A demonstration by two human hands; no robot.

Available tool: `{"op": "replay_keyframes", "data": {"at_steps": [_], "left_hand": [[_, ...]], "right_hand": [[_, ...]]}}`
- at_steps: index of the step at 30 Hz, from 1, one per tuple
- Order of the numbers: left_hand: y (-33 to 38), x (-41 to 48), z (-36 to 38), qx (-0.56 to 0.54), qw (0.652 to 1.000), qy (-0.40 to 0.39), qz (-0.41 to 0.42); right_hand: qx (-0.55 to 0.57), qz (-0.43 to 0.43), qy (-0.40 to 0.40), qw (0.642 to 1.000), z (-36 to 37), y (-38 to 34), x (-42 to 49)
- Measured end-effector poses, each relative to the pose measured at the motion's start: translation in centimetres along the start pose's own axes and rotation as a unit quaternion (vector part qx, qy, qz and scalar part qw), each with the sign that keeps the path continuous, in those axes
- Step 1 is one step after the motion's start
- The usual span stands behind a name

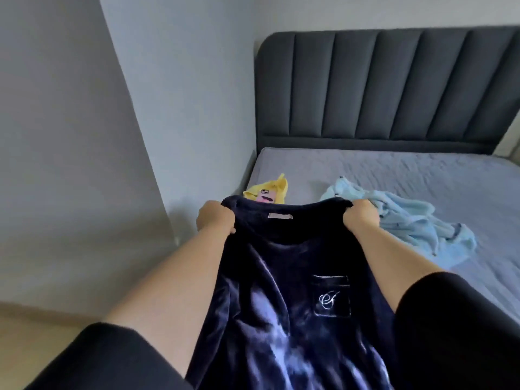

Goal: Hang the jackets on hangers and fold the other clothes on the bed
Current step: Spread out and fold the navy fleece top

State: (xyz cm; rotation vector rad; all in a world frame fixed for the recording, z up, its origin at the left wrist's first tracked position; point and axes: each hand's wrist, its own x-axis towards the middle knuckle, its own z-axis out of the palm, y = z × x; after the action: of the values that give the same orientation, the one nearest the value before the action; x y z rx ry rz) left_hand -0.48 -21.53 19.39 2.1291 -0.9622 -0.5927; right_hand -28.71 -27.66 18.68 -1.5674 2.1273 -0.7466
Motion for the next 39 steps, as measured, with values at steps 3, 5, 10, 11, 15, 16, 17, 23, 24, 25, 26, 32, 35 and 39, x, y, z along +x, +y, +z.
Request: {"op": "replay_keyframes", "data": {"at_steps": [3,5,10,11,15,16,17,23,24,25,26,32,35,39], "left_hand": [[3.0,2.7,0.2,-0.038,0.994,0.055,0.083],[6.2,3.7,0.1,-0.101,0.983,0.061,0.142],[6.0,3.6,3.4,-0.125,0.966,-0.09,0.207],[3.9,3.0,4.7,-0.104,0.963,-0.114,0.22],[-7.8,-0.9,10.1,0.166,0.943,-0.169,0.233],[-10.7,-2.3,11.2,0.231,0.926,-0.177,0.24],[-13.3,-3.7,12.1,0.272,0.912,-0.184,0.246],[-22.1,-9.4,13.2,0.336,0.877,-0.167,0.3],[-23.1,-10.0,12.7,0.313,0.883,-0.162,0.309],[-24.0,-10.6,12.1,0.278,0.893,-0.155,0.318],[-25.0,-11.4,11.4,0.243,0.902,-0.148,0.326],[-26.6,-13.8,6.9,0.192,0.875,-0.153,0.417],[-26.9,-14.7,5.1,0.248,0.825,-0.12,0.494],[-29.2,-15.8,4.3,0.389,0.76,-0.128,0.505]], "right_hand": [[0.021,-0.09,0.074,0.993,-0.2,-2.9,2.6],[0.039,-0.163,0.114,0.979,-1.6,-5.3,4.8],[0.003,-0.246,0.086,0.965,0.2,-6.4,5.3],[-0.024,-0.248,0.08,0.965,2.1,-5.2,4.3],[-0.192,-0.25,-0.058,0.947,12.1,2.0,-3.1],[-0.226,-0.252,-0.082,0.937,14.3,4.0,-5.1],[-0.243,-0.25,-0.101,0.932,16.2,6.0,-6.9],[-0.228,-0.212,-0.158,0.937,21.3,14.5,-14.9],[-0.201,-0.2,-0.156,0.946,21.5,15.0,-15.8],[-0.171,-0.188,-0.155,0.955,21.6,15.3,-16.4],[-0.143,-0.177,-0.157,0.961,21.6,15.5,-16.8],[-0.086,-0.143,-0.239,0.957,20.2,15.2,-17.9],[-0.023,-0.16,-0.223,0.961,18.8,14.1,-19.3],[0.016,-0.455,0.034,0.89,16.2,13.1,-24.8]]}}
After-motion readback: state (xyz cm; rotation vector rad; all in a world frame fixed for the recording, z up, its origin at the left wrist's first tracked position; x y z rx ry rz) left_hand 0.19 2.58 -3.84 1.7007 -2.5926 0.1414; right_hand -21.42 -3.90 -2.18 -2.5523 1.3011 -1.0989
